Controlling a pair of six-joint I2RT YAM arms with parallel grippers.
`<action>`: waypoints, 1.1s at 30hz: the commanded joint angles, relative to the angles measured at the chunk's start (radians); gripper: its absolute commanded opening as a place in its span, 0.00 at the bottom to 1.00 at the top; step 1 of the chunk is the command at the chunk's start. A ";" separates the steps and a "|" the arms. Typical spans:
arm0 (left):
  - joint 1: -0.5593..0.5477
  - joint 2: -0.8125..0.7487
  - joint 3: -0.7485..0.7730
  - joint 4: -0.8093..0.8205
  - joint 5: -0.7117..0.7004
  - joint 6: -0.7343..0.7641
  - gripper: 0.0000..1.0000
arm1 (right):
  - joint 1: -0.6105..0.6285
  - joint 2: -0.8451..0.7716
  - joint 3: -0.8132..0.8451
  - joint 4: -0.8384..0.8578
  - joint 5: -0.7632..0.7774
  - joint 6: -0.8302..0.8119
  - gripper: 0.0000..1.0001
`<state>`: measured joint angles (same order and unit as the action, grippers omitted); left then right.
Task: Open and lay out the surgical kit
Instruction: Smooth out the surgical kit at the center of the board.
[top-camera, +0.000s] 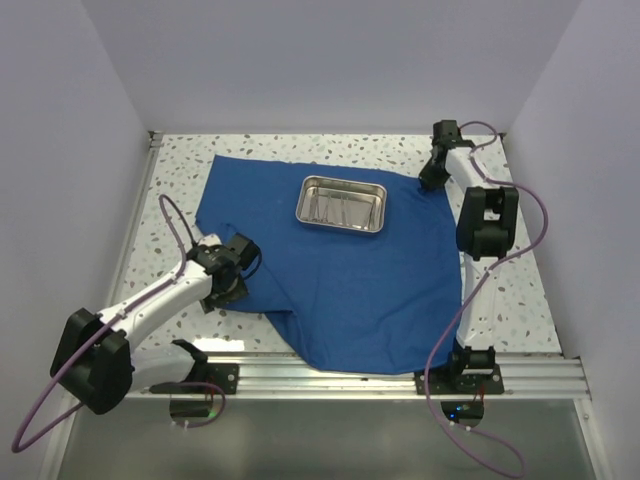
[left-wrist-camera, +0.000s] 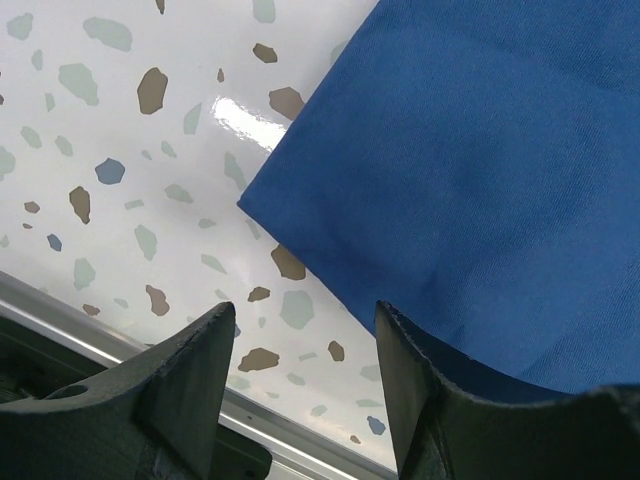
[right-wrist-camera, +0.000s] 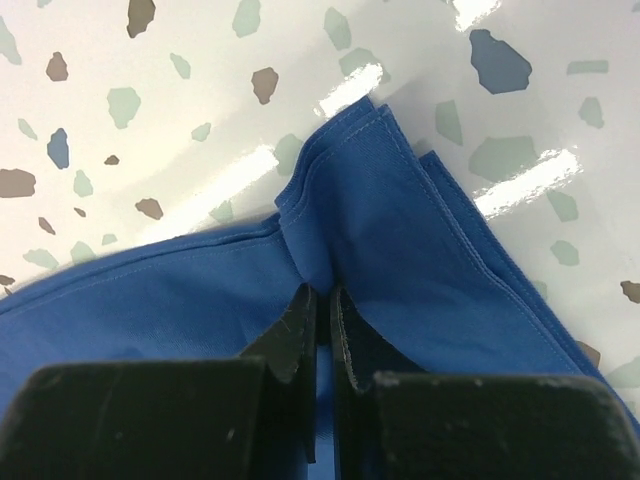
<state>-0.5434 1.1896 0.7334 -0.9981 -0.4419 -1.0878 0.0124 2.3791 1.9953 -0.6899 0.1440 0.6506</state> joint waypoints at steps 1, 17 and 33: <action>0.007 0.024 0.053 -0.020 -0.020 0.011 0.62 | 0.021 0.143 0.023 -0.151 -0.086 -0.014 0.00; 0.005 -0.022 0.090 -0.076 0.060 0.038 0.65 | -0.052 0.422 0.572 0.036 -0.112 0.225 0.00; -0.058 -0.002 -0.127 0.260 0.200 0.033 0.78 | -0.129 0.448 0.547 0.176 0.011 0.254 0.00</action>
<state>-0.5961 1.1549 0.6380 -0.8524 -0.2409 -1.0309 -0.0608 2.7632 2.5679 -0.5518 -0.0006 0.9085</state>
